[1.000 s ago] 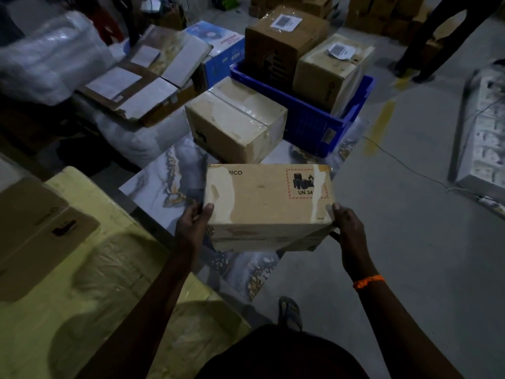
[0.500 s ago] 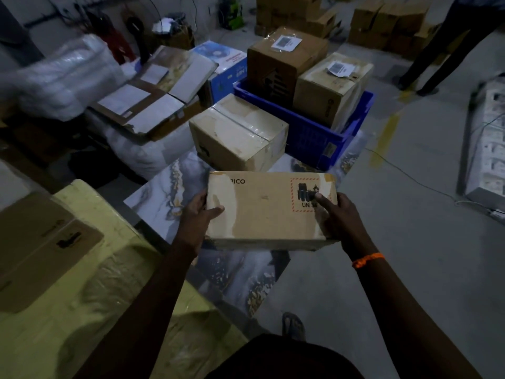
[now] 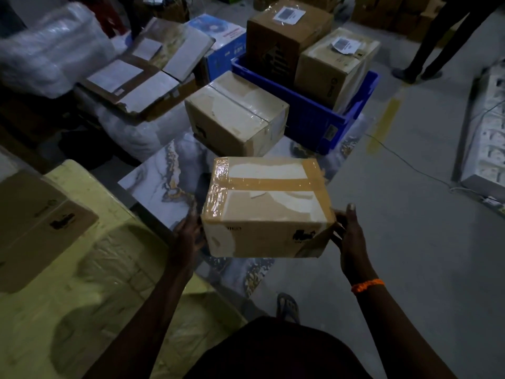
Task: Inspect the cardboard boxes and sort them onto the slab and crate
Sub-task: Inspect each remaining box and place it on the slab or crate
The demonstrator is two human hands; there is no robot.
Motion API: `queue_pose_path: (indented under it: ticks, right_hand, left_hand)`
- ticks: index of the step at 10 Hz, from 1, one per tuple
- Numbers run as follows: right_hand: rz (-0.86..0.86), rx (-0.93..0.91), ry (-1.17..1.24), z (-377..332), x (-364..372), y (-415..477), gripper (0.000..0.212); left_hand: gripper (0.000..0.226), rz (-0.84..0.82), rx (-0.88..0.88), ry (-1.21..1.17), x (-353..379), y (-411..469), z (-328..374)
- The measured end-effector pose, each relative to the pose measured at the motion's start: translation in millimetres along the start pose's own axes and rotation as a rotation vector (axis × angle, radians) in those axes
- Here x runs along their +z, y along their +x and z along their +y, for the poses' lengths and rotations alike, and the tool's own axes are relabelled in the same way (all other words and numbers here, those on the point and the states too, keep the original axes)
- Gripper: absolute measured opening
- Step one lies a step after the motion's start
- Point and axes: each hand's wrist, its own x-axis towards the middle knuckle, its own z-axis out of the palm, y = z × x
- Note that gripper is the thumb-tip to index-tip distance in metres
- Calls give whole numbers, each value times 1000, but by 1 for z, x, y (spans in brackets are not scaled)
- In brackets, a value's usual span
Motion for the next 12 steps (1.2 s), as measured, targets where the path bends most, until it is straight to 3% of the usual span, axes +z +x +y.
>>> queue_pose_path:
  ticks: [1, 2, 4, 6, 8, 9, 10, 11, 12]
  right_hand:
    - [-6, 25, -33, 29, -17, -7, 62]
    - [-18, 27, -53, 45, -22, -15, 65]
    - [19, 16, -85, 49, -21, -6, 53]
    - [-25, -22, -194, 27, -16, 37, 35]
    - [-45, -74, -242, 1, 9, 80, 38]
    - [-41, -120, -291, -6, 24, 90, 41]
    - [-63, -137, -344, -7, 33, 95, 25]
    - [-95, -123, -369, -4, 36, 101, 33]
    - [-129, -128, -391, -7, 38, 99, 52]
  left_hand:
    - [49, 45, -66, -5, -13, -17, -22]
    - [34, 23, -111, -36, -23, -34, -36]
    - [17, 66, 37, 69, -17, -27, -27]
    - [8, -25, 118, 233, -6, 7, -4]
    - [23, -82, 90, 270, 15, 39, 28]
    - [10, -153, 141, 336, 25, 42, 42]
    - [19, -171, 167, 413, 33, 47, 52]
    - [31, -151, 114, 451, 42, 54, 57]
    - [24, -108, 98, 455, 50, 55, 59]
